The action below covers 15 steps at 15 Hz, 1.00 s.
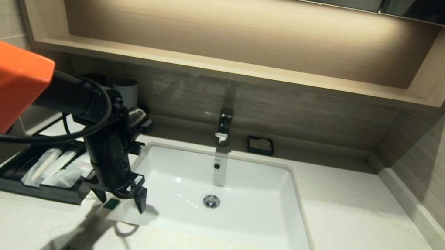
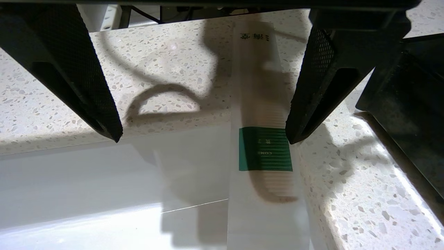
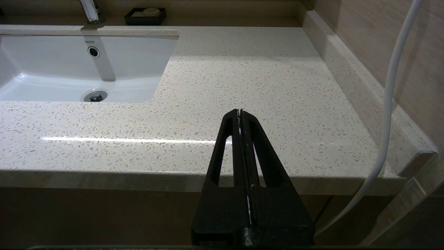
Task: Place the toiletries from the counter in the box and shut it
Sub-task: Pick up the bathroom toiletry
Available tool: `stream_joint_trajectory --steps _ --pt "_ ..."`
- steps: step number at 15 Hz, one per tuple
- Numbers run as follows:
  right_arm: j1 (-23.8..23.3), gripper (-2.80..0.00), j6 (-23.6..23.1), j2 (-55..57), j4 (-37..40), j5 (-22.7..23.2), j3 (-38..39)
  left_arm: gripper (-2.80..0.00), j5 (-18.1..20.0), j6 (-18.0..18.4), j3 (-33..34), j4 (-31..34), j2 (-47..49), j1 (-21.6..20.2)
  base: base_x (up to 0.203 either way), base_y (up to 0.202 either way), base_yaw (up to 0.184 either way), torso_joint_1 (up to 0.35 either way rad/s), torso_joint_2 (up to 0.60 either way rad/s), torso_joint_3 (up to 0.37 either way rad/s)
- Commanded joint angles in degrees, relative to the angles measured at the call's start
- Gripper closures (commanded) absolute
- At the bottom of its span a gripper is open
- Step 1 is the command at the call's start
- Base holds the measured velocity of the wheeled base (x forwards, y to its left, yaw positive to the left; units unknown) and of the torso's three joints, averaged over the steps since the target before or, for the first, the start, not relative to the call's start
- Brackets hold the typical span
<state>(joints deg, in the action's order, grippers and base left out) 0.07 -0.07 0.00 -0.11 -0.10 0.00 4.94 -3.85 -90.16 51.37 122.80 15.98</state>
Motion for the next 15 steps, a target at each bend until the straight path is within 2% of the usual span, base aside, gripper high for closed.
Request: stream_joint_trajectory --steps 1,6,15 --pt "0.01 0.00 -0.01 -0.08 -0.07 0.01 0.09 -2.80 0.16 -0.28 -0.01 0.31 0.08 0.02 0.000 0.000 0.000 0.000 0.00 0.000" --pt "0.01 0.00 -0.01 -0.07 -0.02 0.01 0.05 -2.80 0.07 -1.50 -0.02 0.31 0.69 -0.06 0.000 0.000 0.000 0.000 0.00 0.000" --pt "0.01 0.00 -0.01 -0.09 0.02 0.01 0.09 -2.80 -0.37 -1.51 -0.19 -0.13 1.75 -0.16 0.000 0.000 0.000 0.000 0.00 0.000"
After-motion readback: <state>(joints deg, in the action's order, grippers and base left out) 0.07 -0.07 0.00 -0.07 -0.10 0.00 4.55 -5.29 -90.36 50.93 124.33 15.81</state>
